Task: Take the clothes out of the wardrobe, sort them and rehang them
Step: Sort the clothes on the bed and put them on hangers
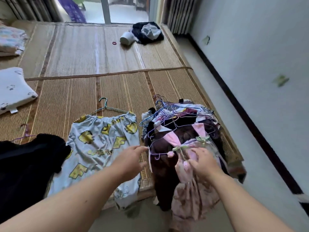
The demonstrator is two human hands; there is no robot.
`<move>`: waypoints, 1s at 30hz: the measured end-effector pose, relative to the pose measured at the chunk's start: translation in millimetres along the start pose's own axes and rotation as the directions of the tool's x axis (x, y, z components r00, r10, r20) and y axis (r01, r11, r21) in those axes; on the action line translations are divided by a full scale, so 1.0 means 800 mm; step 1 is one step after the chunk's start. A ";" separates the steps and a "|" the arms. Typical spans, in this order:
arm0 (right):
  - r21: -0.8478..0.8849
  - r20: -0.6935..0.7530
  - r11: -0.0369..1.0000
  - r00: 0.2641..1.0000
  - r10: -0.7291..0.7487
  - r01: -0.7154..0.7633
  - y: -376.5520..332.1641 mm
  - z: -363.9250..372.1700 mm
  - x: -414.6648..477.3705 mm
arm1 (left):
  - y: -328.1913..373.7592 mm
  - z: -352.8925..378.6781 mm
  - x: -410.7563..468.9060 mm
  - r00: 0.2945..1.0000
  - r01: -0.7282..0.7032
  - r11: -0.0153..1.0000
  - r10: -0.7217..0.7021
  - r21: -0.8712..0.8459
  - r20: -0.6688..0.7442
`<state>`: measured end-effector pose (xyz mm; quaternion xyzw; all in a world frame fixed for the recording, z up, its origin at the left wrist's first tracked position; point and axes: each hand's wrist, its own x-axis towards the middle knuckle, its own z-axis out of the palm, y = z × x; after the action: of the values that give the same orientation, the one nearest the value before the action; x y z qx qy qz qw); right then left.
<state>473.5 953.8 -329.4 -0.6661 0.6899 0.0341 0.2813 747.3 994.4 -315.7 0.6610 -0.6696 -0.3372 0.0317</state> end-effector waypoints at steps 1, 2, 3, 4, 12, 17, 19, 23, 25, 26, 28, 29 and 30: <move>0.004 0.007 1.000 1.000 0.005 -0.005 0.016 -0.008 0.016 | 0.010 0.006 0.014 1.000 0.002 1.000 -0.002 0.010 0.000; 0.009 0.020 1.000 1.000 0.003 -0.003 0.035 -0.016 0.039 | 0.022 0.015 0.035 1.000 0.018 1.000 -0.018 0.012 0.000; 0.014 0.031 1.000 1.000 0.003 -0.003 0.052 -0.023 0.061 | 0.032 0.025 0.054 0.999 0.038 0.999 -0.038 0.010 0.001; 0.016 0.044 1.000 0.999 0.004 -0.005 0.069 -0.029 0.086 | 0.042 0.036 0.076 0.998 0.058 0.998 -0.058 0.006 0.001; -0.125 0.042 0.979 0.986 -0.159 0.163 0.127 -0.055 0.262 | 0.084 0.120 0.220 0.970 0.237 0.971 -0.235 -0.035 0.056; -0.291 0.137 0.929 0.971 -0.194 0.227 0.120 -0.043 0.321 | 0.074 0.143 0.268 0.939 0.334 0.942 -0.330 -0.029 0.095; -0.382 0.125 0.884 0.963 -0.238 0.268 0.119 -0.039 0.327 | 0.071 0.144 0.276 0.933 0.352 0.935 -0.348 -0.042 0.093; -0.073 0.145 0.942 0.938 -0.314 0.327 0.127 -0.048 0.306 | 0.073 0.133 0.276 0.936 0.350 0.933 -0.346 -0.080 0.064; 0.068 0.135 0.935 0.925 -0.355 0.348 0.128 -0.064 0.285 | 0.075 0.121 0.264 0.938 0.346 0.934 -0.341 -0.092 0.062; 0.102 0.131 0.927 0.918 -0.373 0.362 0.129 -0.073 0.275 | 0.075 0.114 0.257 0.941 0.337 0.937 -0.333 -0.088 0.060; 0.145 0.128 0.915 0.910 -0.394 0.376 0.123 -0.091 0.247 | 0.074 0.096 0.232 0.949 0.316 0.944 -0.312 -0.098 0.050; 0.178 0.121 0.913 0.912 -0.391 0.368 0.118 -0.099 0.233 | 0.073 0.086 0.217 0.954 0.299 0.947 -0.296 -0.118 0.042; 0.219 0.119 0.910 0.916 -0.384 0.353 0.112 -0.105 0.219 | 0.071 0.076 0.202 0.960 0.279 0.950 -0.276 -0.142 0.042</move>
<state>368.5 770.6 -364.5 -0.7494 0.5266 -0.0336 0.4000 648.0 867.0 -399.8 0.7409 -0.5436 -0.3936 0.0256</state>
